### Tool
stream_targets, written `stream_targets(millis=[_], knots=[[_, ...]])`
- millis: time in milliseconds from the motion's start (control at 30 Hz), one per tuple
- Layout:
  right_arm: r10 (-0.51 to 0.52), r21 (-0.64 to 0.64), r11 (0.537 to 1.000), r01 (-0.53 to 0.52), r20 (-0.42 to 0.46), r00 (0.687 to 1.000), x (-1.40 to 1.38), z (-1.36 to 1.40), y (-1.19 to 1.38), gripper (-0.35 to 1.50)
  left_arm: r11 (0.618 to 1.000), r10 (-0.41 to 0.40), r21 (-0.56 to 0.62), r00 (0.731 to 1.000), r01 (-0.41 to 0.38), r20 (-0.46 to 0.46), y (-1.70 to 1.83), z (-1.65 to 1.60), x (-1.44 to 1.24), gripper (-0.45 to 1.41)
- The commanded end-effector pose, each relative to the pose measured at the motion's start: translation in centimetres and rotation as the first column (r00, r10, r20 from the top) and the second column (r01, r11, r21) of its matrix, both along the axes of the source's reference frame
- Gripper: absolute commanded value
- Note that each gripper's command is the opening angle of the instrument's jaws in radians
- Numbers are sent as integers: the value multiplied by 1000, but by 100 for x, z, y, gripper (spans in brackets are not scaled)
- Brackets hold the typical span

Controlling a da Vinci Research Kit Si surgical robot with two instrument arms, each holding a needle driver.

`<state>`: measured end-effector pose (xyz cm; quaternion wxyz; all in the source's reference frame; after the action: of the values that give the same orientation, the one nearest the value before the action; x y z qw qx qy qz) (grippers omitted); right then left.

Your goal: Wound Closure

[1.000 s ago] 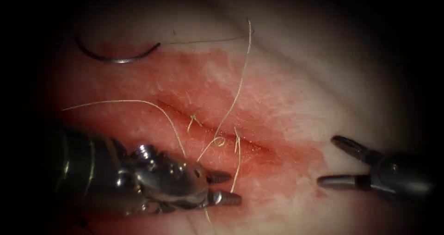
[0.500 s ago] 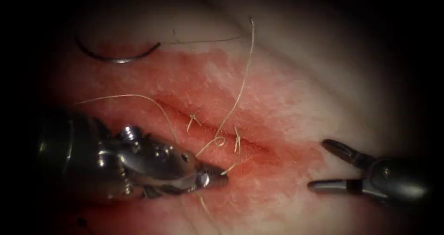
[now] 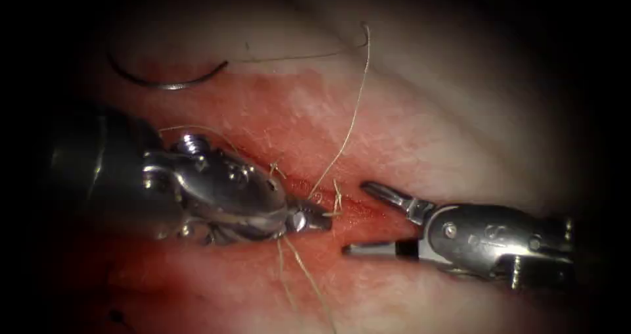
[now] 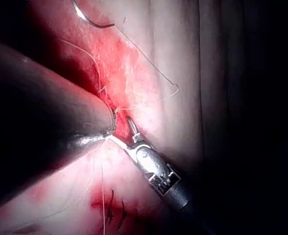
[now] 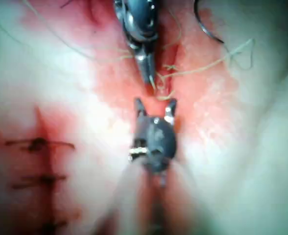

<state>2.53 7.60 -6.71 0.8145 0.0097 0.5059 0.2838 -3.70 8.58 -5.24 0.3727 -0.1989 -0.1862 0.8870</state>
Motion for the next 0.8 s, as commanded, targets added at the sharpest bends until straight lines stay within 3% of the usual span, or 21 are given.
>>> stream_targets(millis=[33,800], knots=[[3,-2,1000,-3,-2,1000,16,5,-1,136,1000,5,-2,1000,-5,2,-3,5,-5,-35],[1,-28,1000,-1,2,1000,57,25,4,136,999,30,-22,1000,-30,4,-5,0,-13,-35]])
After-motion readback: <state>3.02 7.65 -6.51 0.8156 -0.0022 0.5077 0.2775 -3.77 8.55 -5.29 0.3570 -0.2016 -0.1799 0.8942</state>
